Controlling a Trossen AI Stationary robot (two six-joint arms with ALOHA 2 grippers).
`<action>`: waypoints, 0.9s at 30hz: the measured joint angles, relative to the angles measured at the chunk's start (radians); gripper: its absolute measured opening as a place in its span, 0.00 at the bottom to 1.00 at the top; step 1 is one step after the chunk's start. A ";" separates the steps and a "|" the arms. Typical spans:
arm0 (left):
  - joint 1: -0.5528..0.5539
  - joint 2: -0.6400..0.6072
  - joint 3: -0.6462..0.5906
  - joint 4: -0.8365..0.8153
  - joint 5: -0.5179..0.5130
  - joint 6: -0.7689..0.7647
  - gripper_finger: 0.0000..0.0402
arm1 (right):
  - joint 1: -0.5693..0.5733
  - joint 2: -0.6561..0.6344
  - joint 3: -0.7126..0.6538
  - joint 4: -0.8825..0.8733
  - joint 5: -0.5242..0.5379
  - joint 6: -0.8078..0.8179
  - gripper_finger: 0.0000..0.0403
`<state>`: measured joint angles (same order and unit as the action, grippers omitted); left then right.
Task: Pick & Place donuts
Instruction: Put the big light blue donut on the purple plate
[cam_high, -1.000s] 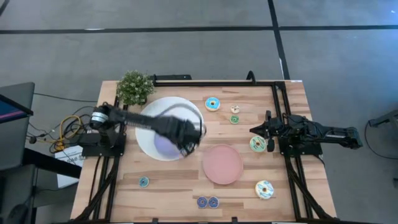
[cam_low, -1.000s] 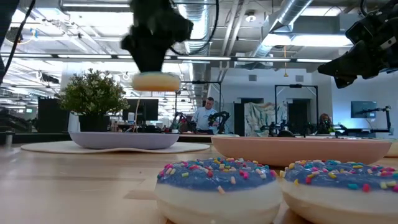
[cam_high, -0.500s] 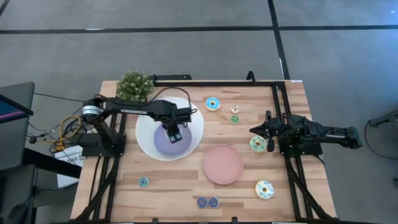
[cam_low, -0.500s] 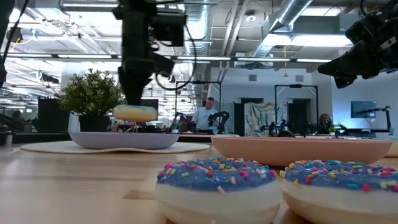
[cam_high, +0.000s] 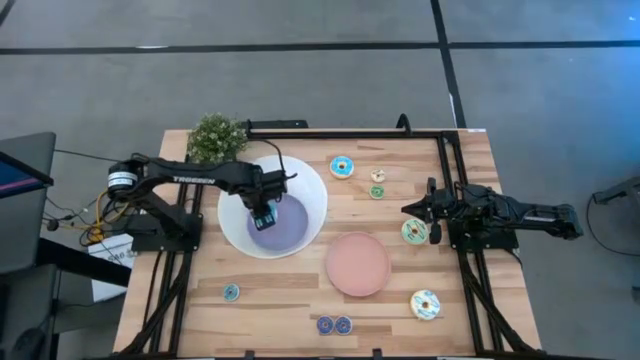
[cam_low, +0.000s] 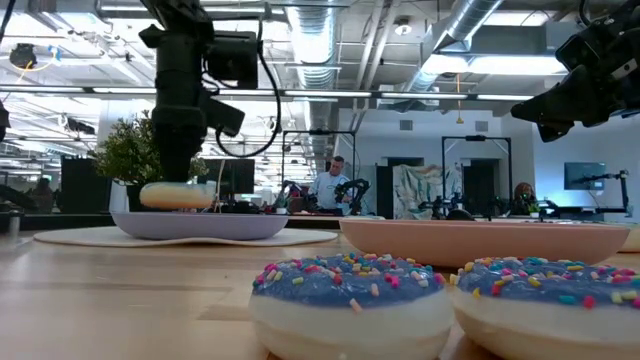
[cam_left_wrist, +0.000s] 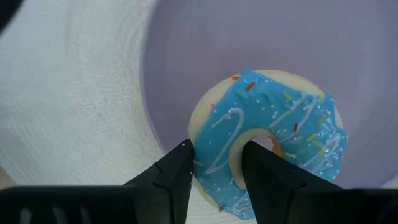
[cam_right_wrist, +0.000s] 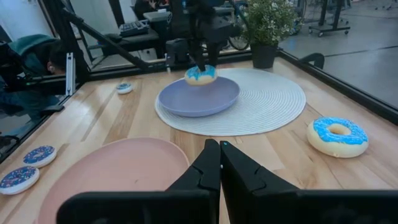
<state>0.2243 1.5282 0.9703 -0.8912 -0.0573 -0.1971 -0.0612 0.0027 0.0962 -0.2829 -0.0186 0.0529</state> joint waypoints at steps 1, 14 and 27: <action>-0.001 0.001 -0.006 0.001 0.001 0.001 0.31 | 0.000 0.000 0.000 0.000 0.000 0.000 0.00; -0.001 0.001 -0.008 0.021 0.044 0.063 0.34 | 0.000 0.000 0.000 0.000 0.000 0.000 0.00; -0.028 0.001 -0.008 0.013 0.053 0.075 0.37 | 0.000 0.000 0.000 0.000 0.000 0.000 0.00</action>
<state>0.1963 1.5291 0.9619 -0.8780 -0.0046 -0.1223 -0.0612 0.0025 0.0963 -0.2828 -0.0189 0.0529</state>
